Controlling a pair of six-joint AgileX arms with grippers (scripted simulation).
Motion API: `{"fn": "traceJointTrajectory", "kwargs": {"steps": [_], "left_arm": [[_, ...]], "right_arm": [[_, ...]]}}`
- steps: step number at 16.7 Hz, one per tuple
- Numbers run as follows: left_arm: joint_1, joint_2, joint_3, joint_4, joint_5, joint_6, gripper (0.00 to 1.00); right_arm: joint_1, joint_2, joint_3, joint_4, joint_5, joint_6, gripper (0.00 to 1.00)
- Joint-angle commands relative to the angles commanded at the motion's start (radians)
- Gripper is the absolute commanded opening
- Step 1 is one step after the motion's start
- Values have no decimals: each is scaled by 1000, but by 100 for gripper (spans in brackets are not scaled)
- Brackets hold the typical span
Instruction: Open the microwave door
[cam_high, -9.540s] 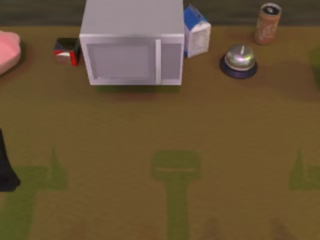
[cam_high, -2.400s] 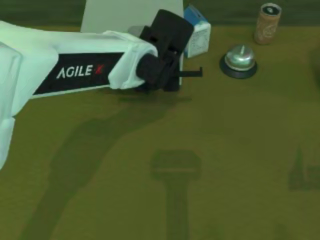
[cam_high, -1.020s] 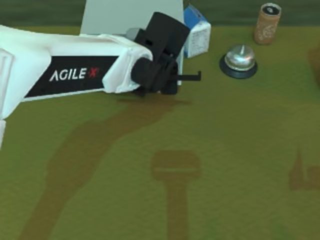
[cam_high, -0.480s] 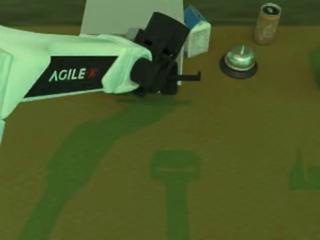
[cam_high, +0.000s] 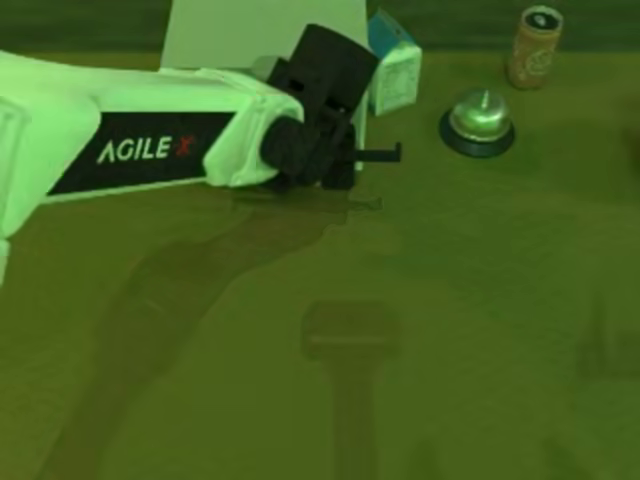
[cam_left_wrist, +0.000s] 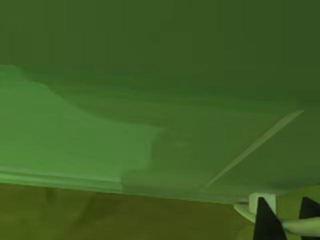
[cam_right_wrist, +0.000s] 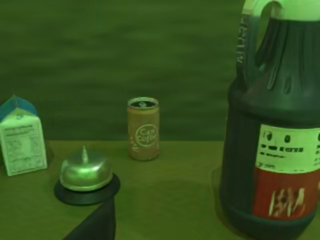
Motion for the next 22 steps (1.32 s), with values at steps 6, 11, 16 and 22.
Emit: {"fn": "traceJointTrajectory", "kwargs": {"steps": [6, 11, 16, 22], "left_arm": [[0, 0, 0, 0, 0, 0, 0], [-5, -2, -9, 5, 11, 5, 0], [6, -34, -52, 34, 32, 44, 0], [7, -36, -57, 36, 34, 48, 0]], "right_arm": [[0, 0, 0, 0, 0, 0, 100], [0, 0, 0, 0, 0, 0, 100], [0, 0, 0, 0, 0, 0, 100], [0, 0, 0, 0, 0, 0, 100]]}}
